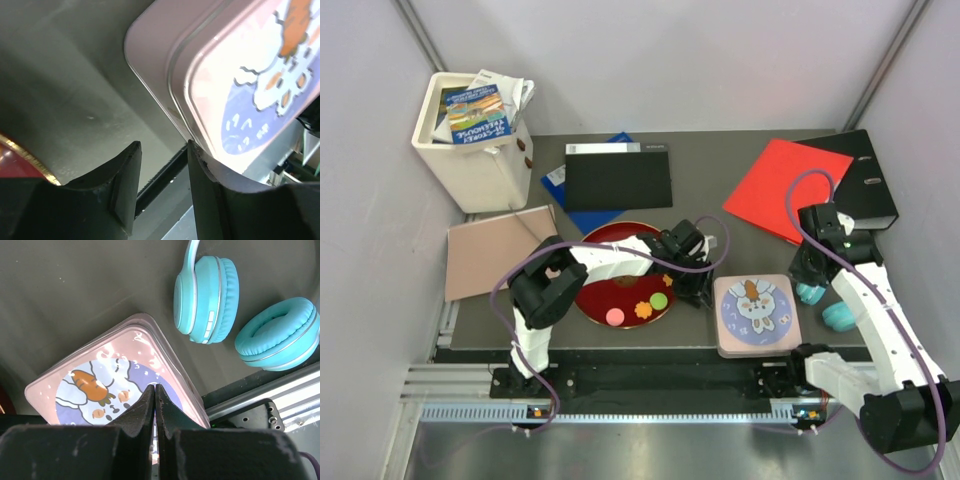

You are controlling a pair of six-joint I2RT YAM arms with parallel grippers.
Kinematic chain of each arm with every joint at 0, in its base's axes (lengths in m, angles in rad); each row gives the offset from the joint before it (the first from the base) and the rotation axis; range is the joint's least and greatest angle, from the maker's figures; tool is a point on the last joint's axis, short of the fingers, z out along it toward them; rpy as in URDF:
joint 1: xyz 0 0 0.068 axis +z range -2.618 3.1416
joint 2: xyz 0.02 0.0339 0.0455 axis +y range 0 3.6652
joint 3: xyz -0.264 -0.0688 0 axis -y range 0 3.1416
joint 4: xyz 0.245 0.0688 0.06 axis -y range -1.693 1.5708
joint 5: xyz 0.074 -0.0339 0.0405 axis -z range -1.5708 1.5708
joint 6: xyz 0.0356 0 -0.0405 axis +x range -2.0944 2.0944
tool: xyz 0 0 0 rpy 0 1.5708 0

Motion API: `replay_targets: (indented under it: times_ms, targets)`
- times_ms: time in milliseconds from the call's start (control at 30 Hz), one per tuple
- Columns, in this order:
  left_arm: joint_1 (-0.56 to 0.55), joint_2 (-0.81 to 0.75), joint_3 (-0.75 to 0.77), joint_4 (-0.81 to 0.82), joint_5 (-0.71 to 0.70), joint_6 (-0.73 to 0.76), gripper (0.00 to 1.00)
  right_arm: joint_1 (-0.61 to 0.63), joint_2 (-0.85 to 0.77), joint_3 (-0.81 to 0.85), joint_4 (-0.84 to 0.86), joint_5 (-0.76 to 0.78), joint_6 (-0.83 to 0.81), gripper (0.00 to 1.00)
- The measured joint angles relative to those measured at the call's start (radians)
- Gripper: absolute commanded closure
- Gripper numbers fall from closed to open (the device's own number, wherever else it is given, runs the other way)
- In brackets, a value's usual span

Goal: Pack the cookies

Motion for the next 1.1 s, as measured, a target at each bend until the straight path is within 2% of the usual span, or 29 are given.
replay_targets:
  times_ms: [600, 967, 1100]
  targets:
    - [0.002, 0.0, 0.0, 0.066, 0.05, -0.023, 0.51, -0.001, -0.002, -0.034, 0.051, -0.026, 0.0, 1.0]
    - [0.048, -0.016, -0.051, 0.033, -0.031, -0.023, 0.57, -0.002, -0.001, -0.043, 0.068, -0.021, -0.002, 1.0]
    - [0.043, -0.016, -0.072, 0.035, -0.013, -0.026, 0.58, -0.002, -0.001, -0.046, 0.07, -0.021, -0.005, 1.0]
